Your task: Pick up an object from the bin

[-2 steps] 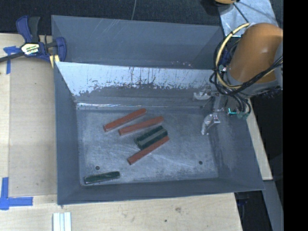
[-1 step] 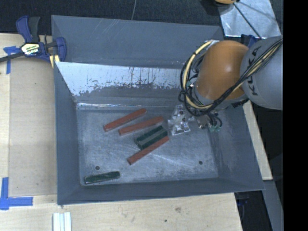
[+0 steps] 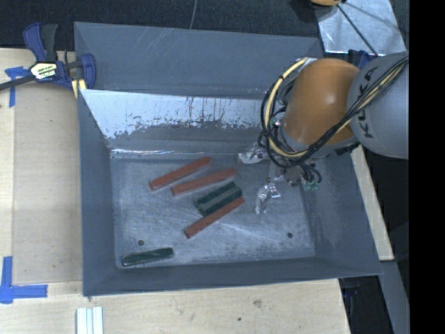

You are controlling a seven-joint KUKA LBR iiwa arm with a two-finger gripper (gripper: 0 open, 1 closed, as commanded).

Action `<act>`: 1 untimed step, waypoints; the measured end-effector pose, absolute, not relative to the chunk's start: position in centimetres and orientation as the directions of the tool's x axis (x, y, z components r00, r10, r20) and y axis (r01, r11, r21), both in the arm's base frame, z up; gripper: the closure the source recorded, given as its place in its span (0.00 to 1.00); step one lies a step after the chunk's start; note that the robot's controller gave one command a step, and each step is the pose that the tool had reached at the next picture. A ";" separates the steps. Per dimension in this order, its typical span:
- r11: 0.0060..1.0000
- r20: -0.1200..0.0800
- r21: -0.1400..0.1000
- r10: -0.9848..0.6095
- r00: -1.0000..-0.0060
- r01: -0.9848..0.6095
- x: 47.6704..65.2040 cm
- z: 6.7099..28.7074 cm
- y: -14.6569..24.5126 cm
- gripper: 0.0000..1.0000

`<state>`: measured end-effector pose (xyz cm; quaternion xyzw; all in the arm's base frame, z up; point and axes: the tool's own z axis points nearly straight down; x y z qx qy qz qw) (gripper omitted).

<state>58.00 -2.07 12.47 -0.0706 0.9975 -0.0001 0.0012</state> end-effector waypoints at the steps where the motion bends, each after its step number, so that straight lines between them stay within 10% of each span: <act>1: 0.990 -0.002 -0.001 -0.141 -0.990 -0.141 58.0 12.5 -2.1 0.00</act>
Offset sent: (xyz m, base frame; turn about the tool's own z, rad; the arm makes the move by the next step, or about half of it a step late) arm -0.0050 0.0590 -0.0547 -0.1984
